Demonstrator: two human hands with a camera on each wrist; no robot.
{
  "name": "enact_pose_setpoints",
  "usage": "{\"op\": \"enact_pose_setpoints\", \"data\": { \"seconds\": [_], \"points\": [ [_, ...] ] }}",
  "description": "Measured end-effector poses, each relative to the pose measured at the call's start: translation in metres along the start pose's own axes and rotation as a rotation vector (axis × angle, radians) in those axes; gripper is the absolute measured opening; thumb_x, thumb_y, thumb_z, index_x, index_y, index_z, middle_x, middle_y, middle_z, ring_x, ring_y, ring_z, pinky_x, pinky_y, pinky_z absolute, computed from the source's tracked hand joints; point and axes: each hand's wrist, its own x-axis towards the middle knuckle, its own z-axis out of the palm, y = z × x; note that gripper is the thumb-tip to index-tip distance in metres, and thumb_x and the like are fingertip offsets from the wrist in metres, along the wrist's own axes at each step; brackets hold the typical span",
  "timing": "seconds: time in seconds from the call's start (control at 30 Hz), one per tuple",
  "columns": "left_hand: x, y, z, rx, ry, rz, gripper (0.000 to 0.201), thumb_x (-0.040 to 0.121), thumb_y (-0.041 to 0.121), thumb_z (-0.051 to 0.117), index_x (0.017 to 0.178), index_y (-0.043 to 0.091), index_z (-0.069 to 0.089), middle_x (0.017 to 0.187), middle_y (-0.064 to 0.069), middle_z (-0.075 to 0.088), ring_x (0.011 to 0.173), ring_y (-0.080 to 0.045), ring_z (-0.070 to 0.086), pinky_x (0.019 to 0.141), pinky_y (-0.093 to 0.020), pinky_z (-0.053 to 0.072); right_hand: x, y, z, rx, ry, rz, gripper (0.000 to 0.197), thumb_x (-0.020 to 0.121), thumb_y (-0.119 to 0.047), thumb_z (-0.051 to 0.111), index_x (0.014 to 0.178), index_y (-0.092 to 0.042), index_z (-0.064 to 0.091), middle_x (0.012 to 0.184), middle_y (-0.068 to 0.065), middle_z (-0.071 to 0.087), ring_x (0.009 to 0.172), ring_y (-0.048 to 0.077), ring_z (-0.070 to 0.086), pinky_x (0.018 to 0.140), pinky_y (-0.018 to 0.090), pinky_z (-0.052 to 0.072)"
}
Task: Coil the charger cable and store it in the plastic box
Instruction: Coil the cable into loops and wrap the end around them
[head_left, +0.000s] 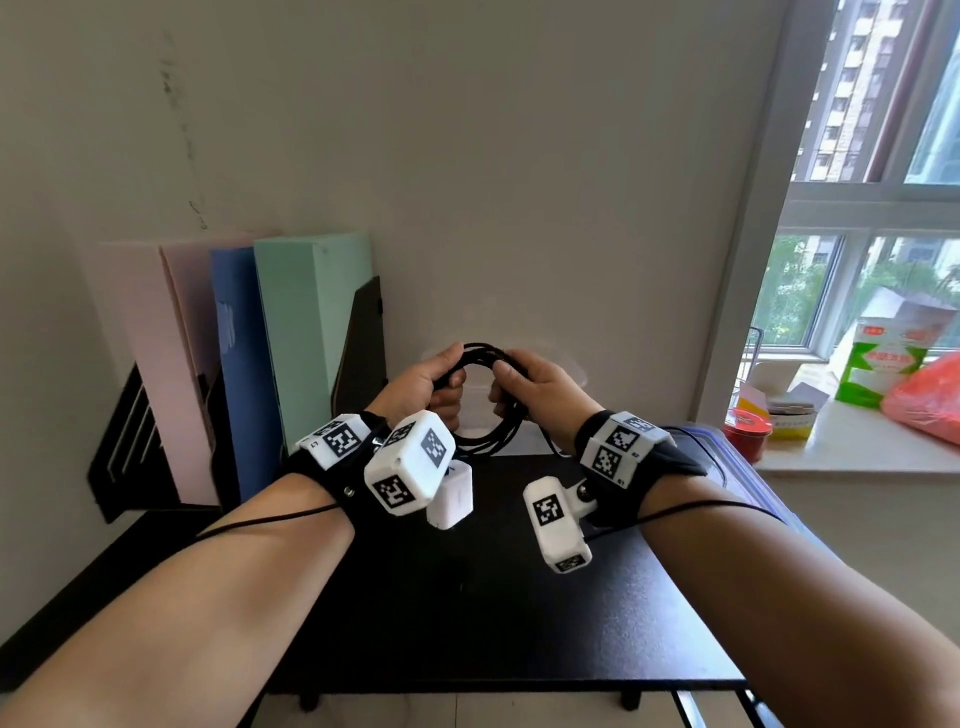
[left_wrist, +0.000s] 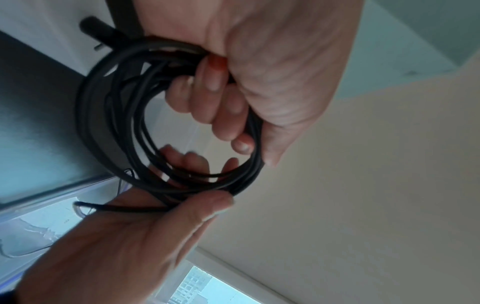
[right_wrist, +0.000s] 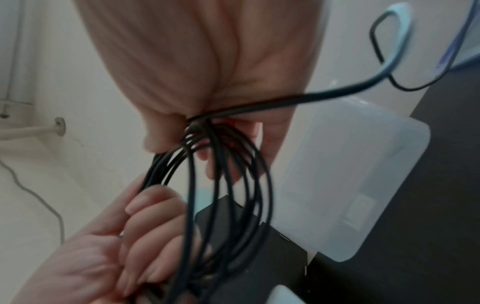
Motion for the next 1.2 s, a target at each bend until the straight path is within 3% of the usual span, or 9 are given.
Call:
{"op": "enact_pose_setpoints", "data": {
  "seconds": [0.1,0.27,0.37,0.47,0.63,0.83,1.0,1.13,1.2],
  "points": [
    [0.001,0.006,-0.004,-0.058,0.063,0.044,0.053,0.097,0.044,0.034,0.051,0.016,0.039,0.029,0.008,0.026,0.022,-0.005,0.022,0.035,-0.013,0.017,-0.003,0.011,-0.007,-0.116,-0.091,0.082,0.037,0.09,-0.031,0.058,0.122,-0.017,0.047,0.094,-0.001,0.064,0.084,0.016,0.064,0.083,0.036,0.053],
    [0.003,0.014,-0.013,-0.165,0.156,0.09,0.047,0.097,0.046,0.033,0.059,0.017,0.032,0.027,0.005,0.026,0.021,-0.005,0.023,0.034,-0.01,0.02,-0.012,0.023,-0.019,-0.264,-0.002,0.044,0.023,0.094,-0.031,0.051,0.105,-0.011,0.056,0.066,0.001,0.063,0.055,0.007,0.06,0.067,0.025,0.048],
    [0.005,0.019,-0.022,-0.267,0.243,0.138,0.046,0.096,0.047,0.035,0.06,0.019,0.031,0.027,0.006,0.025,0.02,-0.005,0.022,0.032,-0.009,0.018,-0.015,0.034,-0.034,-0.695,0.085,-0.003,0.024,0.094,-0.043,0.044,0.091,-0.024,0.058,0.068,-0.008,0.06,0.074,0.009,0.057,0.091,0.027,0.034],
    [0.007,0.027,-0.032,-0.344,0.351,0.195,0.046,0.095,0.048,0.038,0.06,0.02,0.032,0.028,0.007,0.026,0.02,-0.005,0.022,0.029,-0.009,0.019,-0.017,0.044,-0.044,-0.916,0.147,-0.081,0.022,0.096,-0.037,0.043,0.094,-0.025,0.062,0.079,-0.014,0.057,0.098,0.017,0.055,0.105,0.031,0.017],
    [0.008,0.029,-0.027,-0.339,0.491,0.264,0.047,0.093,0.054,0.037,0.061,0.02,0.038,0.028,0.008,0.029,0.02,-0.004,0.023,0.029,-0.01,0.019,-0.014,0.039,-0.045,-0.711,0.265,-0.099,0.025,0.094,-0.032,0.049,0.111,-0.031,0.067,0.098,-0.002,0.066,0.104,0.024,0.056,0.096,0.039,0.042],
    [0.01,0.021,-0.02,-0.236,0.5,0.287,0.048,0.092,0.059,0.032,0.065,0.021,0.04,0.03,0.007,0.032,0.022,-0.005,0.024,0.035,-0.014,0.021,-0.015,0.006,-0.018,-1.19,0.212,-0.062,0.035,0.09,-0.031,0.04,0.113,-0.033,0.066,0.111,-0.002,0.068,0.104,0.025,0.061,0.083,0.031,0.049],
    [0.005,0.018,-0.001,0.052,0.477,0.302,0.042,0.098,0.044,0.032,0.065,0.018,0.036,0.031,0.008,0.031,0.025,-0.005,0.024,0.038,-0.019,0.024,-0.013,-0.015,0.009,-1.343,-0.028,-0.277,0.03,0.086,-0.026,0.045,0.1,-0.029,0.071,0.1,-0.005,0.071,0.101,0.019,0.06,0.072,0.025,0.044],
    [0.009,0.004,0.008,0.205,0.467,0.304,0.043,0.098,0.042,0.036,0.062,0.018,0.037,0.041,0.006,0.035,0.03,-0.006,0.029,0.041,-0.022,0.026,-0.011,-0.038,0.017,-1.112,-0.128,-0.398,0.015,0.086,-0.03,0.058,0.09,-0.026,0.072,0.092,-0.008,0.068,0.096,0.011,0.052,0.076,0.029,0.045],
    [0.009,-0.003,0.01,0.229,0.413,0.282,0.043,0.097,0.045,0.037,0.064,0.018,0.044,0.051,0.0,0.043,0.045,-0.014,0.044,0.053,-0.027,0.036,-0.008,-0.046,0.015,-0.957,-0.145,-0.428,0.009,0.082,-0.026,0.066,0.085,-0.019,0.071,0.083,-0.009,0.061,0.088,0.009,0.048,0.081,0.03,0.046]
  ]
}}
